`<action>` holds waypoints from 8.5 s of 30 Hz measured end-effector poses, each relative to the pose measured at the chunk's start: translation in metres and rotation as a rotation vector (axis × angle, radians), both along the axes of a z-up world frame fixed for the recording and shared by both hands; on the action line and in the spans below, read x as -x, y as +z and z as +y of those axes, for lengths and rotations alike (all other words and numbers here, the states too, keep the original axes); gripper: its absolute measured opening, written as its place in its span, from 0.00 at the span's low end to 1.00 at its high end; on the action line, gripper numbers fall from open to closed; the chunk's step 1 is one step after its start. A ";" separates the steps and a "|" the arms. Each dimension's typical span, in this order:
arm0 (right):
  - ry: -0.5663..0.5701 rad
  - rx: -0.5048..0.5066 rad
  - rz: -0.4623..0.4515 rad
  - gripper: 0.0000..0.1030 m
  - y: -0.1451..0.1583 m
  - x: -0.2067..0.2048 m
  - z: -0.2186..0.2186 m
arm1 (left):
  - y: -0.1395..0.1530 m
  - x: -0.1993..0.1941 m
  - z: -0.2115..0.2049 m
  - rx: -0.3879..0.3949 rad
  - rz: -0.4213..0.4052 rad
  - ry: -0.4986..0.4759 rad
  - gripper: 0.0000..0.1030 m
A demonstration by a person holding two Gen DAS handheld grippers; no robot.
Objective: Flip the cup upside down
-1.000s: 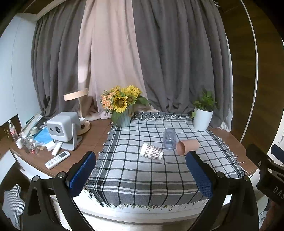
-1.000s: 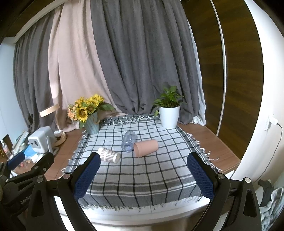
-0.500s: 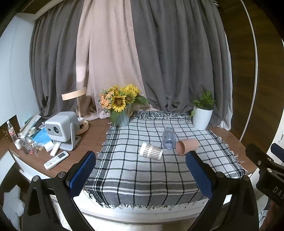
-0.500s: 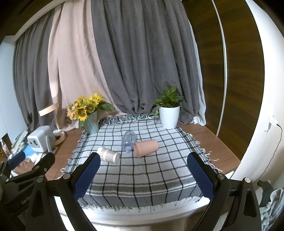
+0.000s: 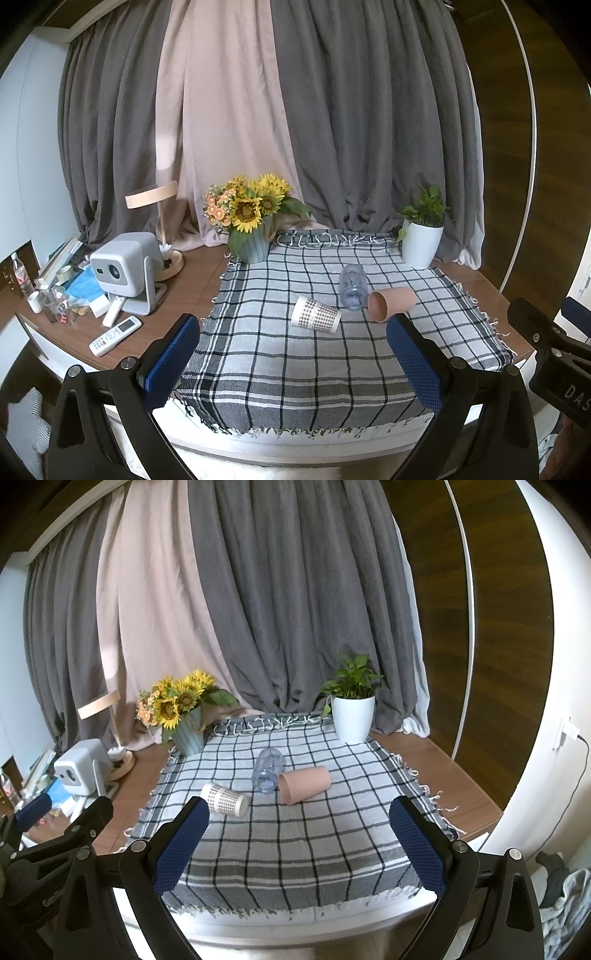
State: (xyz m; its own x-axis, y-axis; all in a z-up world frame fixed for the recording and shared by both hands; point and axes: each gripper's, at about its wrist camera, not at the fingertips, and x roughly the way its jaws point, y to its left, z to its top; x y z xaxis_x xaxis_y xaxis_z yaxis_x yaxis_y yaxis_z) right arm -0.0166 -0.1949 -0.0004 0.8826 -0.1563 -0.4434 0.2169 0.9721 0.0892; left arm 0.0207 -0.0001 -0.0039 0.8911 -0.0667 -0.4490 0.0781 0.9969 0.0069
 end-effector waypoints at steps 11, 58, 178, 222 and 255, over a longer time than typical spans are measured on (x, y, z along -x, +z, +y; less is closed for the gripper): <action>-0.007 0.003 0.008 0.96 0.000 -0.008 0.006 | -0.003 -0.013 0.008 0.003 0.008 -0.021 1.00; -0.676 -0.427 0.301 0.96 -0.124 -0.186 -0.145 | -0.127 -0.314 -0.225 -0.355 0.515 -0.947 0.93; 0.203 -0.333 0.709 0.82 -0.182 -0.296 -0.126 | -0.156 -0.256 -0.128 -0.042 0.636 -0.022 0.92; 0.336 -0.056 0.548 0.60 -0.153 -0.305 -0.082 | -0.163 -0.253 -0.116 -0.136 0.587 0.075 0.92; 0.473 -0.030 0.459 0.62 -0.159 -0.259 -0.081 | -0.163 -0.195 -0.099 -0.007 0.555 0.373 0.93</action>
State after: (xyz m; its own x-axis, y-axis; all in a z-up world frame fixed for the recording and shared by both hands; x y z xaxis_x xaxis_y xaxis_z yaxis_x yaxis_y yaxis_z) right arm 0.2421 -0.2764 -0.1596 0.5733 0.2203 -0.7892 -0.2105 0.9705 0.1180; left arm 0.2155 -0.0986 -0.1668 0.4902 0.2060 -0.8469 -0.2783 0.9578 0.0719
